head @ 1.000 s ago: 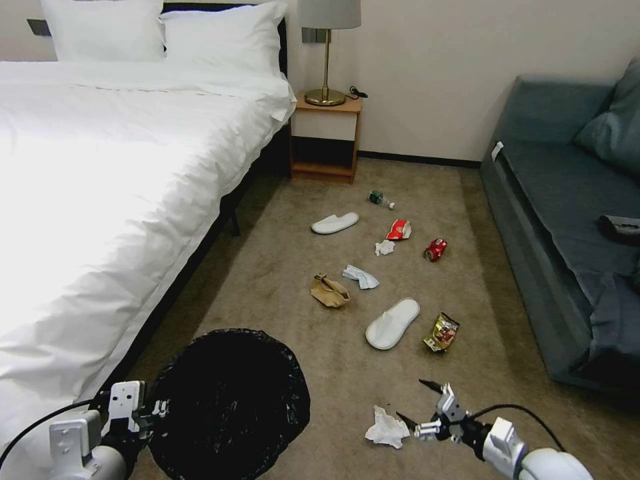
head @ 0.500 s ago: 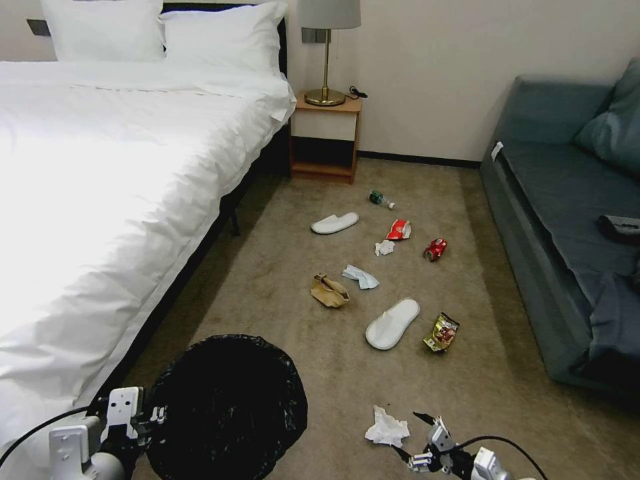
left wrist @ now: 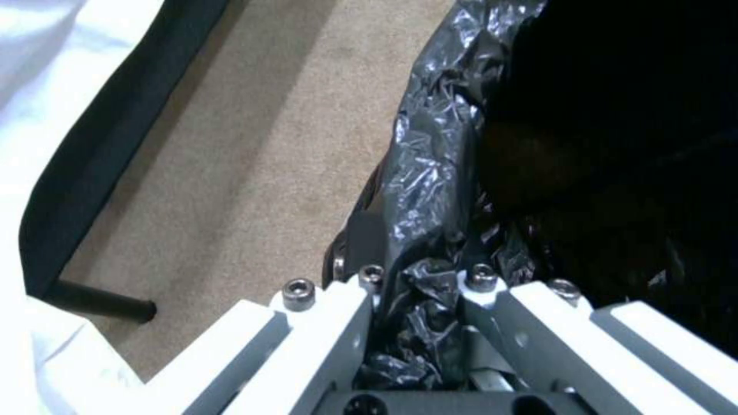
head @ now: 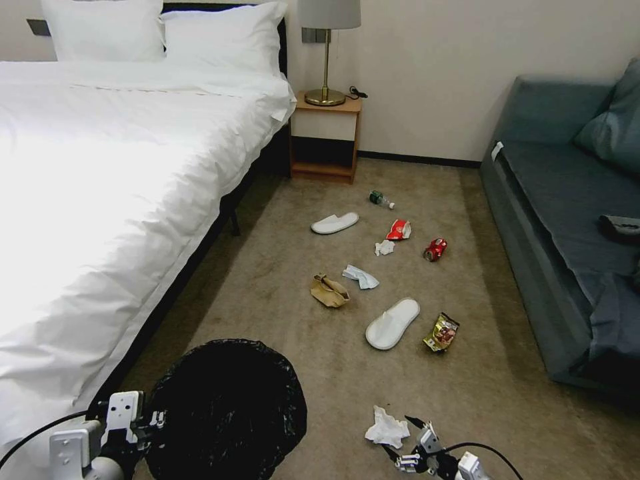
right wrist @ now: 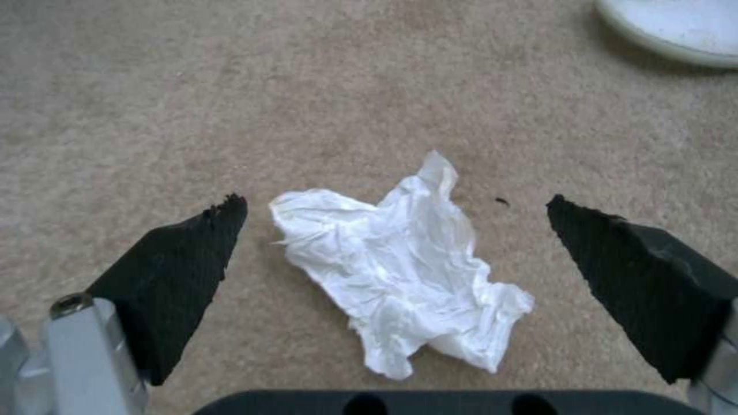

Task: Pick up the trash bin, then pick up the garbage on the floor and place it into the trash bin.

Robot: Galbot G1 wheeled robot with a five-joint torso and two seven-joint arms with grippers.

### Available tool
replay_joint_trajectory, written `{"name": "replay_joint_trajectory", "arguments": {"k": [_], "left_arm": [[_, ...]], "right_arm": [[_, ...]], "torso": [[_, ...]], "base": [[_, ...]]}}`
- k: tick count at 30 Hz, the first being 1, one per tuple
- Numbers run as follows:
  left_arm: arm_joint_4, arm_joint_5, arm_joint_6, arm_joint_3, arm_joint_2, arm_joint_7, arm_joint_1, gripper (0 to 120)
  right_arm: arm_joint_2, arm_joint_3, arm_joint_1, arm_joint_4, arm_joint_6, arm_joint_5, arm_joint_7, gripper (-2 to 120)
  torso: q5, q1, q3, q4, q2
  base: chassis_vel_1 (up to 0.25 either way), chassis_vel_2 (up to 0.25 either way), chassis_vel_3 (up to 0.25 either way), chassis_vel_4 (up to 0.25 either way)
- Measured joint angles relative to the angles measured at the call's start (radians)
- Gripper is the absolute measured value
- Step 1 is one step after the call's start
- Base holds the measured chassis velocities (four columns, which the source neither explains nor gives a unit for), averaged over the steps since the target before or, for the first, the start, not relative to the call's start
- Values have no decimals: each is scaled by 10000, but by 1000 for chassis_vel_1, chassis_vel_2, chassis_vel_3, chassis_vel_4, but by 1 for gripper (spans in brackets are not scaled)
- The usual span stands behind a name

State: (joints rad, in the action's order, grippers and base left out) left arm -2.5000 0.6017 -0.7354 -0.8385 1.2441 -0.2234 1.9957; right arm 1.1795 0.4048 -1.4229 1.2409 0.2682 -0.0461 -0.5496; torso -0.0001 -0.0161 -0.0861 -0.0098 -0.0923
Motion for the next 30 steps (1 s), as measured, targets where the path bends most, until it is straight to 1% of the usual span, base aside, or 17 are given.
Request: {"name": "replay_joint_trajectory", "arguments": {"k": [8, 10, 13, 24, 25, 26, 28, 29, 30], "left_arm": [[0, 6, 0, 3, 52, -1, -2, 2], [0, 11, 0, -12, 84, -35, 1, 2], [0, 11, 0, -6, 135, -38, -6, 2], [0, 26, 0, -7, 98, -49, -14, 2], [0, 26, 0, -16, 87, -49, -21, 2], [0, 26, 0, -16, 87, -49, -21, 2], [0, 28, 0, -25, 84, -59, -11, 2], [0, 28, 0, -25, 84, -59, -11, 2], [0, 28, 0, -25, 84, -59, -3, 2]], "right_arm": [[133, -39, 330, -586, -81, 0, -43, 100], [248, -36, 471, -933, -184, -1, -111, 100], [377, -19, 519, -1043, -251, -1, -123, 100], [617, 136, 807, -1512, -377, 35, -136, 99], [664, 172, 878, -1618, -397, 42, -159, 95], [664, 172, 878, -1618, -397, 42, -159, 95], [717, 243, 985, -1738, -493, 64, -252, 83], [717, 243, 985, -1738, -493, 64, -252, 83], [721, 266, 1006, -1763, -569, 65, -308, 79]], "torso": [[1, 0, 0, 0, 0], [0, 0, 0, 0, 0], [0, 0, 0, 0, 0], [0, -1, 0, -1, 0], [1, 0, 0, 0, 0], [1, 0, 0, 0, 0], [1, 0, 0, 0, 0], [1, 0, 0, 0, 0], [0, 0, 0, 0, 0]], "base": [[0, 0, 0, 0], [0, 0, 0, 0], [0, 0, 0, 0], [0, 0, 0, 0], [0, 0, 0, 0], [0, 0, 0, 0], [0, 0, 0, 0], [0, 0, 0, 0], [0, 0, 0, 0]]}}
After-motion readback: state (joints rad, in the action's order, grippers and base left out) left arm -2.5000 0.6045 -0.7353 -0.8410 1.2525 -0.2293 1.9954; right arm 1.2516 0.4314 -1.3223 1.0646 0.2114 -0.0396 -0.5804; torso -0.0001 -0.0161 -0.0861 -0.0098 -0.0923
